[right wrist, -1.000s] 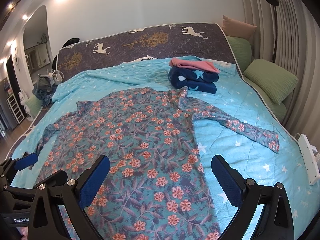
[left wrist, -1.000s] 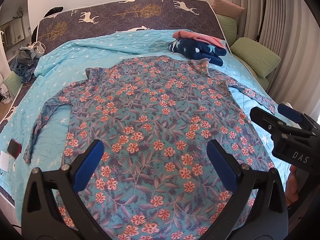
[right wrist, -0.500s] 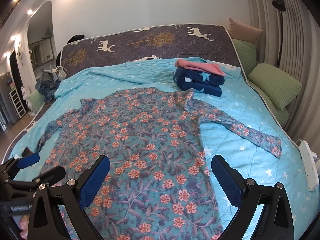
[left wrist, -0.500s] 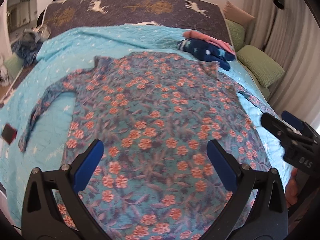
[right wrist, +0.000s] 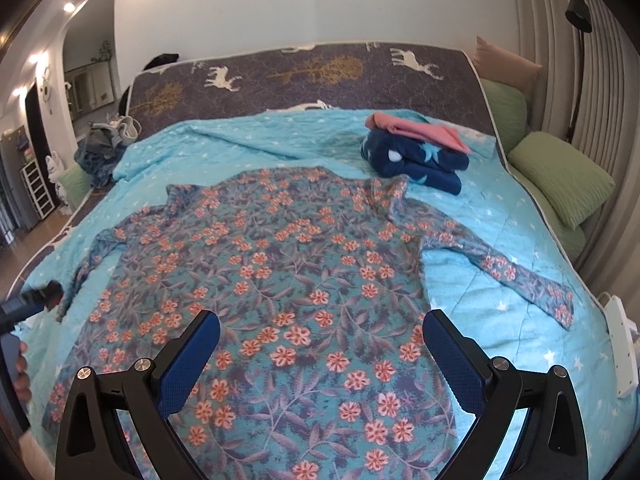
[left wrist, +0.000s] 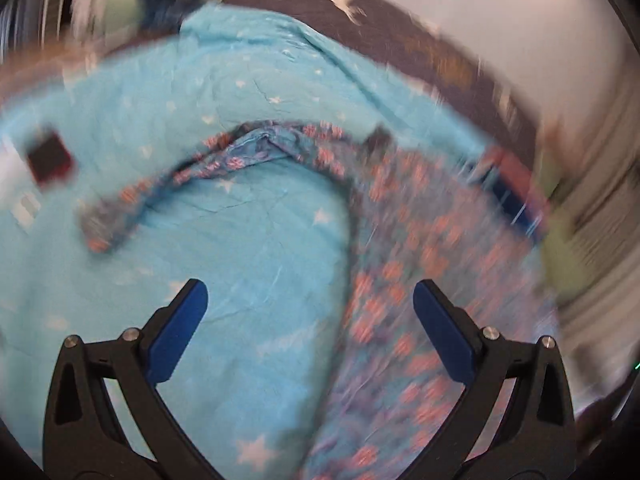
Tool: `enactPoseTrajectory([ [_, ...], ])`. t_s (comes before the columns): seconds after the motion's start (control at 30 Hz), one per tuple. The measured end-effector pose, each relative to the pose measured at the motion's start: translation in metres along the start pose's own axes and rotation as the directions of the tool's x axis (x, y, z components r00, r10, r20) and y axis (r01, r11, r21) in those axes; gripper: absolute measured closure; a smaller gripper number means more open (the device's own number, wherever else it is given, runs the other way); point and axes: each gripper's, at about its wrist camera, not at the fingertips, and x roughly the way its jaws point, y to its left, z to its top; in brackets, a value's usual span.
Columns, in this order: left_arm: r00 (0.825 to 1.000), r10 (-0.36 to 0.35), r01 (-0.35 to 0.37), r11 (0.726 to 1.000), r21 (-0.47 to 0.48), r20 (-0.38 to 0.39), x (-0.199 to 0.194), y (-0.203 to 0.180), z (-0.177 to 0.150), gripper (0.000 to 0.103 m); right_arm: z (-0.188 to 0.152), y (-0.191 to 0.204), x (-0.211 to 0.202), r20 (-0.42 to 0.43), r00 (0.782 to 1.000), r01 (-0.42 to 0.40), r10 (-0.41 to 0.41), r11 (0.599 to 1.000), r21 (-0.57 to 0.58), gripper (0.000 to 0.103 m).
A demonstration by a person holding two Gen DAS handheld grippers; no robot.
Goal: Fold small clothes
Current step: 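Grasp the floral shirt's sleeve with the left gripper and lift it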
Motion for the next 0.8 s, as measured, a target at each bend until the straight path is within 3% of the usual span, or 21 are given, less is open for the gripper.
enactPoseTrajectory([
  [0.07, 0.993, -0.102, 0.092, 0.98, -0.174, -0.05, 0.019, 0.025, 0.014, 0.001, -0.001, 0.002, 0.007, -0.017, 1.0, 0.006, -0.006, 1.0, 0.007, 0.0],
  [0.17, 0.966, -0.235, 0.181, 0.914, -0.363, -0.11, 0.057, 0.047, 0.025, 0.001, -0.001, 0.007, 0.015, -0.034, 0.999, 0.016, -0.016, 1.0, 0.006, 0.0],
  [0.2, 0.956, -0.275, 0.205, 0.877, -0.434, -0.104, 0.072, 0.056, 0.029, 0.002, -0.001, 0.009, 0.017, -0.039, 0.999, 0.021, -0.021, 1.0, 0.001, 0.0],
  [0.3, 0.947, -0.318, 0.237, 0.795, -0.558, -0.051, 0.095, 0.077, 0.039, 0.007, 0.0, 0.014, 0.023, -0.046, 0.998, 0.045, -0.046, 0.999, -0.02, 0.0],
  [0.4, 0.958, -0.285, 0.245, 0.731, -0.637, 0.042, 0.1, 0.095, 0.053, 0.017, 0.003, 0.016, 0.029, -0.052, 0.996, 0.072, -0.074, 0.997, -0.035, 0.0],
  [0.43, 0.962, -0.265, 0.238, 0.722, -0.649, 0.058, 0.102, 0.099, 0.058, 0.021, 0.004, 0.016, 0.031, -0.055, 0.995, 0.076, -0.078, 0.996, -0.038, 0.0],
  [0.6, 0.976, -0.218, 0.174, 0.685, -0.708, 0.03, 0.123, 0.112, 0.068, 0.075, 0.006, 0.02, 0.045, -0.077, 0.994, 0.075, -0.079, 0.996, -0.049, 0.0],
  [0.7, 0.977, -0.213, 0.166, 0.699, -0.696, 0.02, 0.129, 0.108, 0.07, 0.093, 0.007, 0.023, 0.051, -0.083, 0.994, 0.066, -0.07, 0.997, -0.049, 0.0],
  [0.8, 0.985, -0.169, 0.156, 0.734, -0.661, 0.045, 0.121, 0.109, 0.083, 0.096, 0.008, 0.026, 0.053, -0.084, 0.994, 0.057, -0.062, 0.996, -0.061, 0.0],
])
